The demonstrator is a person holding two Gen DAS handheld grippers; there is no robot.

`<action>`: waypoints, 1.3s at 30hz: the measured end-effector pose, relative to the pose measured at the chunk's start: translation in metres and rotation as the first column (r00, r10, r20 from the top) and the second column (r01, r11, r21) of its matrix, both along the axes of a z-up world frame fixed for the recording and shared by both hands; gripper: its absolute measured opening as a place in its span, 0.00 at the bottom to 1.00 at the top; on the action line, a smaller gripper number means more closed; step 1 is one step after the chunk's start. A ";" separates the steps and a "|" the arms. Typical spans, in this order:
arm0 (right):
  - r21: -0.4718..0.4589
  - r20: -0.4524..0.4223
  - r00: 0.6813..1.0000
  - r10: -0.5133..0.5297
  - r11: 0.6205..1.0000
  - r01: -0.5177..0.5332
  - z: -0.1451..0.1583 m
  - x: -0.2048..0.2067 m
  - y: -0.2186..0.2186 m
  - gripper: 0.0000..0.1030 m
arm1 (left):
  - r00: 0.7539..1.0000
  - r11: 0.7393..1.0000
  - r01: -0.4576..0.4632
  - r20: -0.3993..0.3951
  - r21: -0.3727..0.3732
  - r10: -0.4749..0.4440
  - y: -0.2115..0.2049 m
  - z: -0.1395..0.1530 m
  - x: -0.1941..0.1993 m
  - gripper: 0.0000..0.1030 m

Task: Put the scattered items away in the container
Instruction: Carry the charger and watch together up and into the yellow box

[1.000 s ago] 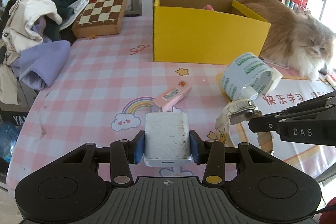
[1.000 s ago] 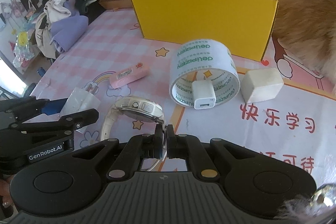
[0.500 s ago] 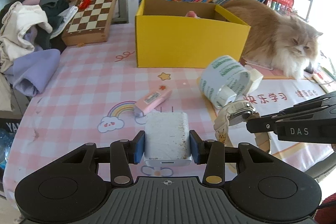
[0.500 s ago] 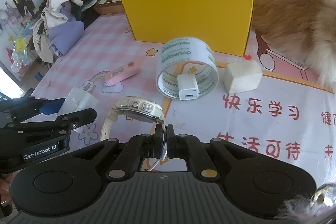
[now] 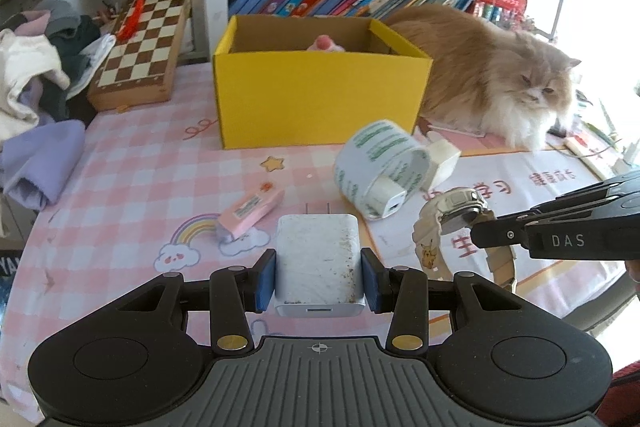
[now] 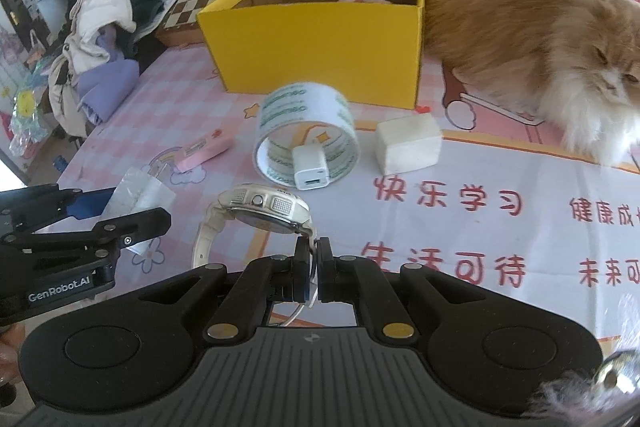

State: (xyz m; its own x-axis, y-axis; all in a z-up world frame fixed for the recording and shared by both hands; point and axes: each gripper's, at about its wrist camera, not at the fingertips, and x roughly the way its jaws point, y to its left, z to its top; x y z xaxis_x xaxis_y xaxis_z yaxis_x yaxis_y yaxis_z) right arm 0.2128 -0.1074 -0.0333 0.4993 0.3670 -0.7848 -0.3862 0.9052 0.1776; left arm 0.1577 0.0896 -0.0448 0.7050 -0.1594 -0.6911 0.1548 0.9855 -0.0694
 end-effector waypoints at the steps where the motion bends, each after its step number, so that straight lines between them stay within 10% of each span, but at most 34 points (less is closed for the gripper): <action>1: 0.003 0.002 1.000 -0.002 1.000 0.002 0.002 0.000 -0.002 0.03 | 1.000 1.000 0.008 0.006 -0.001 -0.008 -0.002 0.003 0.000 0.40; 19: -0.025 0.134 0.986 0.102 0.995 -0.100 0.068 0.039 -0.024 0.03 | 0.991 0.997 0.073 0.111 0.028 -0.076 -0.011 0.056 0.029 0.40; 39: -0.046 0.263 0.931 0.251 0.968 -0.248 0.139 0.181 0.001 0.03 | 0.978 0.994 0.005 0.207 0.113 -0.029 -0.008 0.112 0.140 0.40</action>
